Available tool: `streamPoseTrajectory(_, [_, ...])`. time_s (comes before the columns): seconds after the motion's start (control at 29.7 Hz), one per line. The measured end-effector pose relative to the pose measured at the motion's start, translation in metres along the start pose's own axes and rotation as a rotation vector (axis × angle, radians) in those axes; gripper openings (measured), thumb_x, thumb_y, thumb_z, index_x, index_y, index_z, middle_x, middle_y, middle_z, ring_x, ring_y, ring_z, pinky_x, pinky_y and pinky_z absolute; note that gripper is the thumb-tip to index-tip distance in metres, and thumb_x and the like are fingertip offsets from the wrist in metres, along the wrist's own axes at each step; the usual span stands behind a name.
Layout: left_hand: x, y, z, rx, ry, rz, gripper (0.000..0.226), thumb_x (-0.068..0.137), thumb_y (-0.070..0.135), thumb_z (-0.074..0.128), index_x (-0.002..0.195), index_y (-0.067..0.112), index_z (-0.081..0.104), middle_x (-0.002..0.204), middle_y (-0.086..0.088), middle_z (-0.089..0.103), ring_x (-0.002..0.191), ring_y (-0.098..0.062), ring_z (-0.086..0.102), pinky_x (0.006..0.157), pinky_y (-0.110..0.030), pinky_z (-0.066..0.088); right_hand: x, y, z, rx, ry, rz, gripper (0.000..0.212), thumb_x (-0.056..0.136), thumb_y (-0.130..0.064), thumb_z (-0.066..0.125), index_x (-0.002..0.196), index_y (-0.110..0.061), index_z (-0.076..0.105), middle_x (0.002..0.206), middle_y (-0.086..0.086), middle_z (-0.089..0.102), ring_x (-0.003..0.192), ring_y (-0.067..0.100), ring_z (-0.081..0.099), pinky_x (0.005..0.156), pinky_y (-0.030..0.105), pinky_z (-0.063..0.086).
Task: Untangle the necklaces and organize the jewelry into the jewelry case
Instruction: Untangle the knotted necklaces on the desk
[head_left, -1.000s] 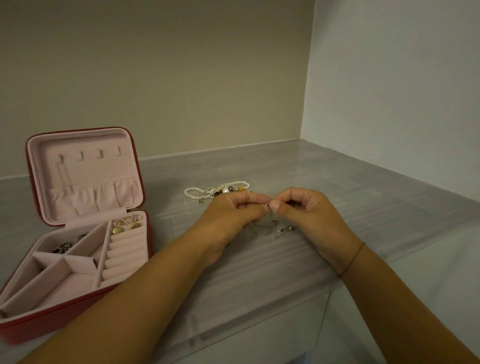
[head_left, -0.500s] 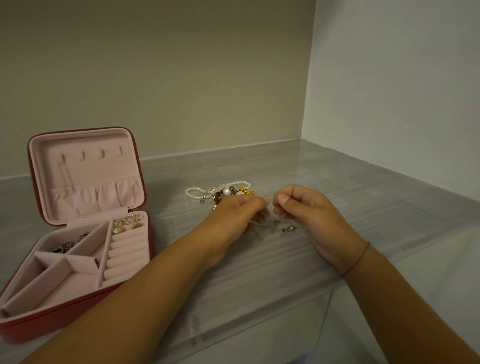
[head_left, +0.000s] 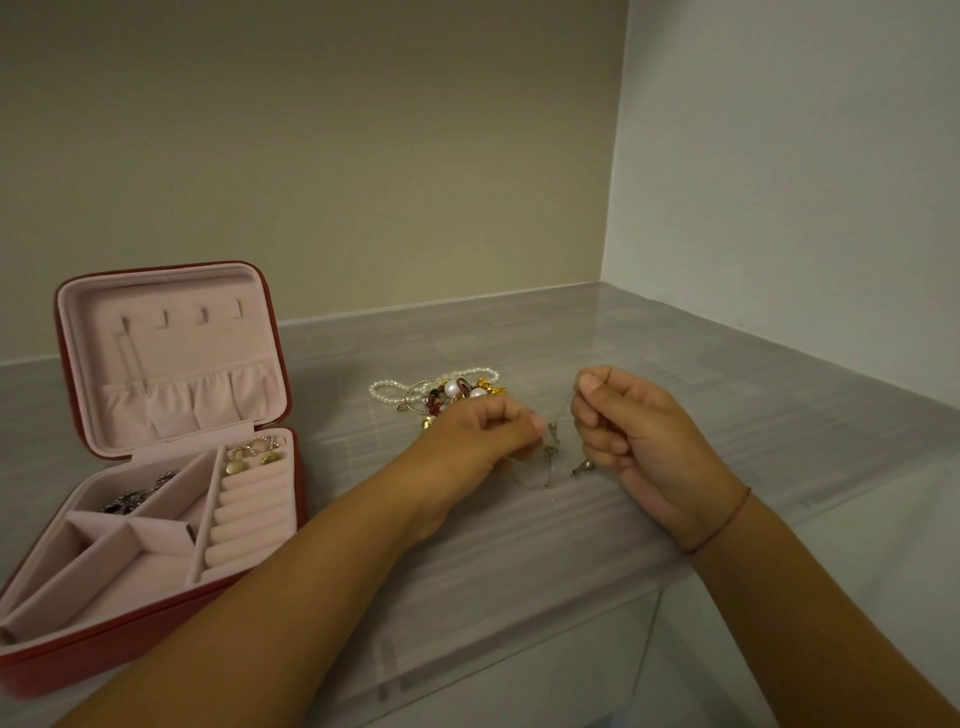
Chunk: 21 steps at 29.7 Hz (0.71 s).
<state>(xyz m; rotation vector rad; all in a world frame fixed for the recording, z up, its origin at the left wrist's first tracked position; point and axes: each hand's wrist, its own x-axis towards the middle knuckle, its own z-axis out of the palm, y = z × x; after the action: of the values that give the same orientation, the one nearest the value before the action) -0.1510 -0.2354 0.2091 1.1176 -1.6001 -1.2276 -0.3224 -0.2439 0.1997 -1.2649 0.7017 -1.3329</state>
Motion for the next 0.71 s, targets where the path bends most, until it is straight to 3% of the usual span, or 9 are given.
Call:
streamPoseTrajectory(0.1, [0.003, 0.002, -0.004, -0.234, 0.074, 0.03, 0.009, 0.091, 0.016, 0.059, 0.087, 0.012, 0.065, 0.079, 0.001, 0.065, 0.074, -0.009, 0.059, 0.07, -0.022, 0.045, -0.001, 0.0, 0.002, -0.101, 0.022, 0.011, 0.01, 0.074, -0.028, 0.065, 0.069, -0.019, 0.063, 0.051, -0.006, 0.033, 0.041, 0.005, 0.022, 0.036, 0.015, 0.018])
streamPoseTrajectory(0.2, [0.006, 0.002, -0.009, -0.393, 0.099, 0.036, 0.007, 0.087, 0.018, 0.061, 0.087, 0.013, 0.064, 0.081, 0.0, 0.064, 0.072, -0.008, 0.059, 0.068, -0.021, 0.044, -0.001, 0.002, 0.004, -0.188, 0.035, 0.009, 0.017, 0.067, -0.03, 0.071, 0.076, -0.015, 0.07, 0.048, -0.006, 0.032, 0.043, 0.008, 0.02, 0.04, 0.02, 0.013])
streamPoseTrajectory(0.34, [0.009, 0.002, -0.012, -0.498, 0.103, 0.028, 0.011, 0.073, 0.026, 0.066, 0.078, 0.017, 0.065, 0.077, 0.0, 0.065, 0.072, -0.008, 0.06, 0.068, -0.022, 0.043, 0.0, 0.003, 0.003, -0.203, 0.028, -0.001, 0.023, 0.068, -0.027, 0.071, 0.088, -0.015, 0.073, 0.047, -0.006, 0.035, 0.041, 0.008, 0.019, 0.041, 0.021, 0.012])
streamPoseTrajectory(0.47, [0.009, 0.001, -0.012, -0.47, 0.096, 0.009, 0.02, 0.082, 0.03, 0.062, 0.079, 0.011, 0.065, 0.071, -0.001, 0.064, 0.068, -0.008, 0.06, 0.068, -0.022, 0.047, -0.002, 0.002, 0.005, -0.233, 0.005, 0.006, 0.024, 0.068, -0.031, 0.07, 0.083, -0.013, 0.074, 0.047, -0.005, 0.037, 0.042, 0.009, 0.019, 0.042, 0.024, 0.011])
streamPoseTrajectory(0.57, [0.006, 0.002, -0.009, -0.403, 0.069, 0.001, 0.023, 0.091, 0.033, 0.056, 0.078, 0.014, 0.061, 0.069, 0.002, 0.063, 0.065, -0.009, 0.059, 0.067, -0.023, 0.048, -0.004, 0.0, 0.004, -0.197, -0.006, -0.041, 0.017, 0.075, -0.027, 0.065, 0.079, -0.012, 0.068, 0.051, -0.006, 0.047, 0.045, 0.009, 0.033, 0.043, 0.02, 0.024])
streamPoseTrajectory(0.64, [0.004, 0.003, -0.006, -0.373, 0.044, -0.018, 0.027, 0.094, 0.034, 0.051, 0.075, 0.016, 0.055, 0.066, 0.002, 0.06, 0.06, -0.01, 0.057, 0.065, -0.024, 0.046, -0.002, 0.0, 0.003, -0.109, -0.012, -0.054, 0.011, 0.079, -0.021, 0.064, 0.076, -0.011, 0.065, 0.065, -0.001, 0.059, 0.061, 0.011, 0.053, 0.056, 0.021, 0.044])
streamPoseTrajectory(0.71, [0.002, 0.003, -0.004, -0.344, 0.011, -0.035, 0.032, 0.096, 0.036, 0.047, 0.07, 0.017, 0.05, 0.063, 0.002, 0.057, 0.056, -0.01, 0.055, 0.062, -0.023, 0.045, -0.001, 0.0, 0.003, 0.069, -0.022, -0.011, 0.011, 0.08, -0.015, 0.059, 0.073, -0.008, 0.06, 0.081, 0.005, 0.064, 0.076, 0.018, 0.063, 0.069, 0.028, 0.054])
